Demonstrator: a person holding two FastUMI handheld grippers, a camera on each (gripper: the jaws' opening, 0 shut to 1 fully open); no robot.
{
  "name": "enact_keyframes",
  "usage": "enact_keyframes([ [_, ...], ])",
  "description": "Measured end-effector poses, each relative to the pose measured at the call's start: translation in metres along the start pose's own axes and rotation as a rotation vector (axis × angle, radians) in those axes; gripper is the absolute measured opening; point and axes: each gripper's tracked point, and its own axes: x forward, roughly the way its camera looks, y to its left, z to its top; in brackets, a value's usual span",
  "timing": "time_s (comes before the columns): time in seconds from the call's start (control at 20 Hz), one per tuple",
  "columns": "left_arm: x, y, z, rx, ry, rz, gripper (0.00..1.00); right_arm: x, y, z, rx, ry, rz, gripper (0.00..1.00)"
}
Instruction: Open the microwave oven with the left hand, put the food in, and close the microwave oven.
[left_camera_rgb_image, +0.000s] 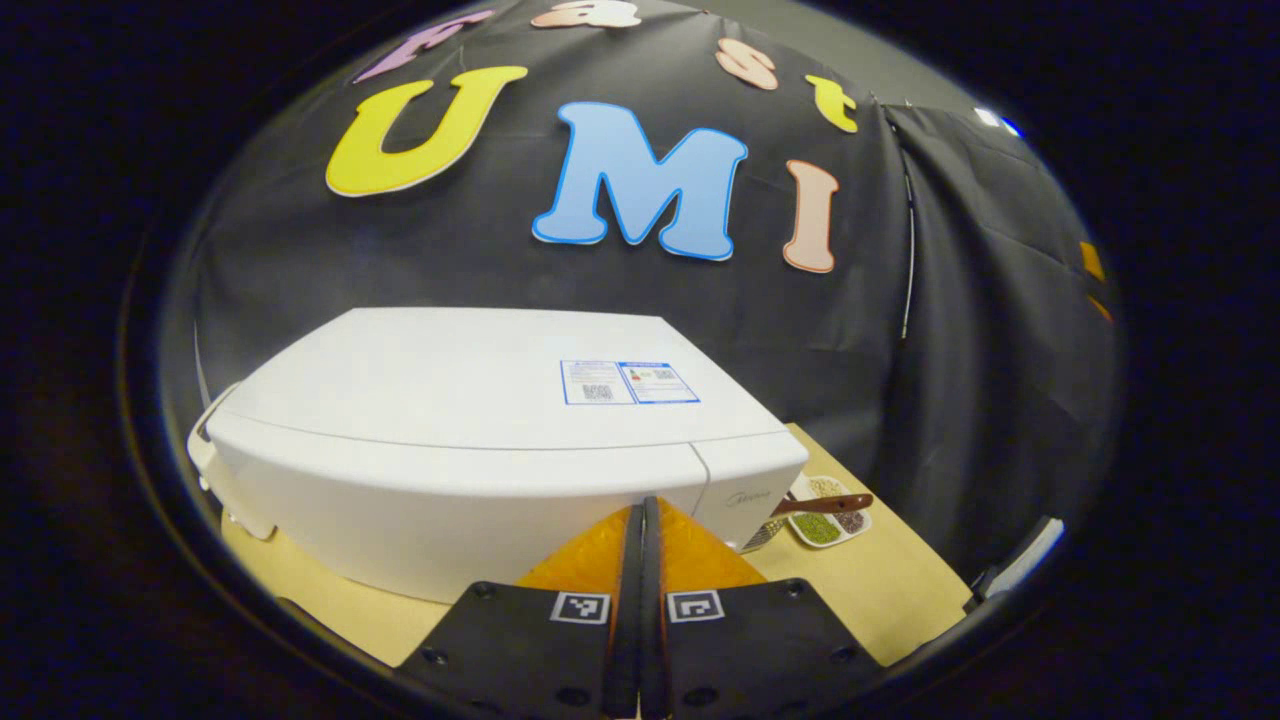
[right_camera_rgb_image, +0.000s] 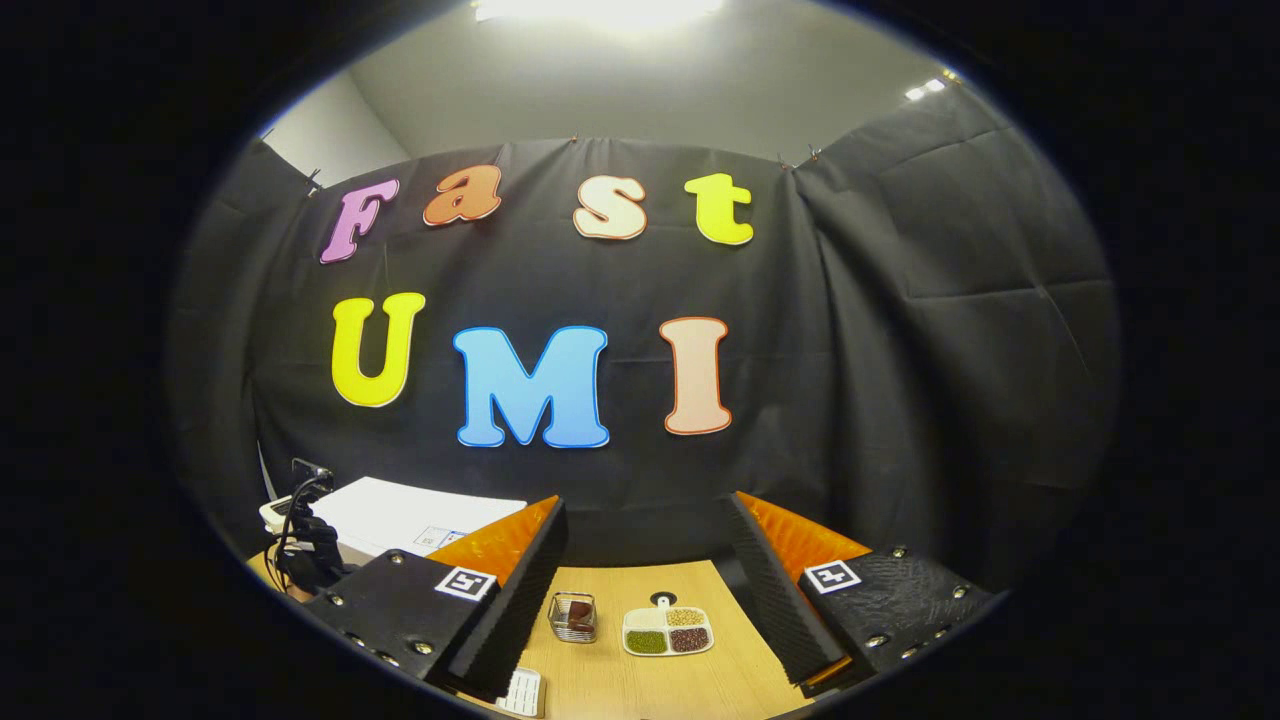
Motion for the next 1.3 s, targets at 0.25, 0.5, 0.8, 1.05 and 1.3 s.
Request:
enact_keyframes([
  [0.25, -0.009, 0.004, 0.009, -0.006, -0.017, 0.031, 0.07, -0.005, 0.007, 0.002, 0.002, -0.003, 0.015, 0.96],
  [0.5, -0.086, 0.011, 0.098, 0.037, -0.22, 0.082, 0.06, -0.011, 0.024, 0.02, 0.012, -0.048, 0.053, 0.96],
  [0.8, -0.229, 0.028, 0.217, 0.108, -0.492, 0.218, 0.95, -0.019, 0.053, 0.046, -0.001, -0.084, 0.114, 0.96],
  [1.05, -0.304, 0.02, 0.244, 0.103, -0.531, 0.181, 0.97, -0.036, 0.074, 0.061, -0.004, -0.086, 0.115, 0.96],
  [1.3, -0.337, 0.037, 0.232, 0.07, -0.526, 0.167, 0.96, -0.059, 0.099, 0.063, -0.012, -0.091, 0.09, 0.96],
])
